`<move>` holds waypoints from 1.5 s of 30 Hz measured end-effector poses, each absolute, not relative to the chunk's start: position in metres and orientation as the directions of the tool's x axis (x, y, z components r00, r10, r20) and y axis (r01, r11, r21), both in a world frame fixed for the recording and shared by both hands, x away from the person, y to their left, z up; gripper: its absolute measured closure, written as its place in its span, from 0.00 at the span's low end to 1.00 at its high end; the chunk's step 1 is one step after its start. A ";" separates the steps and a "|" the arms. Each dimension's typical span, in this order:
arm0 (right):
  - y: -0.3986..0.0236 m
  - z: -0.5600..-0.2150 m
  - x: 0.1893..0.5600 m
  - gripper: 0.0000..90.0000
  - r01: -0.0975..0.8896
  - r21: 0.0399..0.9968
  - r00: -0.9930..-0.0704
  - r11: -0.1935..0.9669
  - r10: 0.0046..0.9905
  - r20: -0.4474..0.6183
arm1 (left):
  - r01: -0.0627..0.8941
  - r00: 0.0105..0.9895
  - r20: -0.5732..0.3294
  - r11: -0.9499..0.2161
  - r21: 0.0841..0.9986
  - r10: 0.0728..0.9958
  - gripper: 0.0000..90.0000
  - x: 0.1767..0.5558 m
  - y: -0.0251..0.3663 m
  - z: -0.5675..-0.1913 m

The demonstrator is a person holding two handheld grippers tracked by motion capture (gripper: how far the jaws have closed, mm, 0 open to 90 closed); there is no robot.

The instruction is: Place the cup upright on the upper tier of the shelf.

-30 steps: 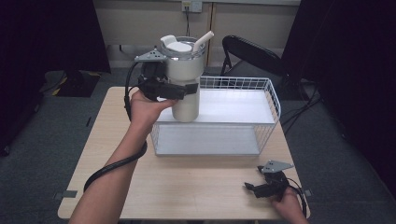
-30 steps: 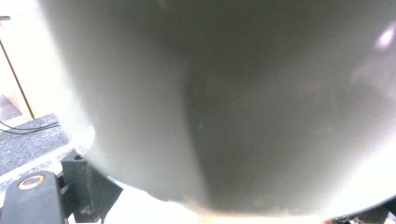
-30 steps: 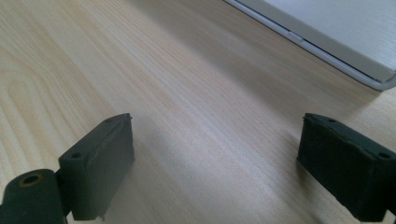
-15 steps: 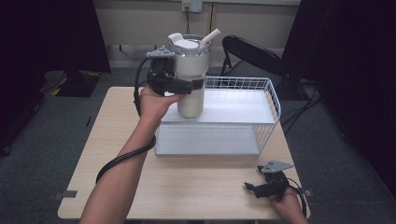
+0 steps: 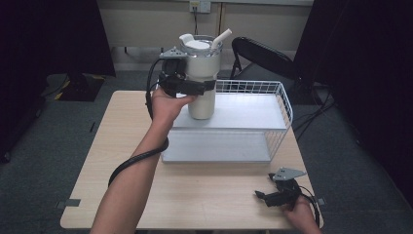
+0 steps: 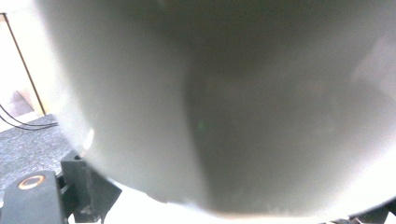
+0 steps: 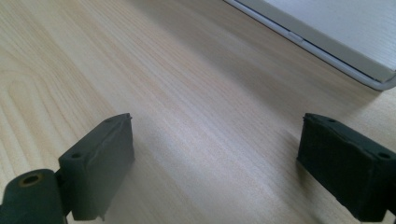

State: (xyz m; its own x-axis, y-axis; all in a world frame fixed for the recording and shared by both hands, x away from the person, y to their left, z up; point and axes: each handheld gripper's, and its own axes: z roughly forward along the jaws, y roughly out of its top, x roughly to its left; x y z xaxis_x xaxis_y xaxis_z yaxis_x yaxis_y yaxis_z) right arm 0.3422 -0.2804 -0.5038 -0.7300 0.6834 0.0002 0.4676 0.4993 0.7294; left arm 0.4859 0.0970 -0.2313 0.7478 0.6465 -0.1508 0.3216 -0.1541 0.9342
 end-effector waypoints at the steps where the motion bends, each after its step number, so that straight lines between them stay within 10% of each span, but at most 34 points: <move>1: -0.280 -0.504 0.342 0.11 0.468 0.729 -0.730 0.499 0.683 0.000 | 0.323 0.745 -0.153 -0.151 0.934 0.649 0.11 0.487 0.096 -0.232; 45: -0.280 -0.504 0.342 0.11 0.467 0.729 -0.730 0.499 0.683 0.000 | 0.305 0.716 -0.118 -0.157 0.939 0.688 0.11 0.498 0.081 -0.246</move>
State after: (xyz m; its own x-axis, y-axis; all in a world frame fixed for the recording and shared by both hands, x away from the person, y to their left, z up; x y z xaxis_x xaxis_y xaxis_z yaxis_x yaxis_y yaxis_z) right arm 0.3422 -0.2804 -0.5038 -0.7301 0.6834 0.0001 0.4675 0.4994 0.7294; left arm 0.4981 0.0805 -0.2456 0.7165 0.6876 -0.1182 0.3052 -0.1566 0.9393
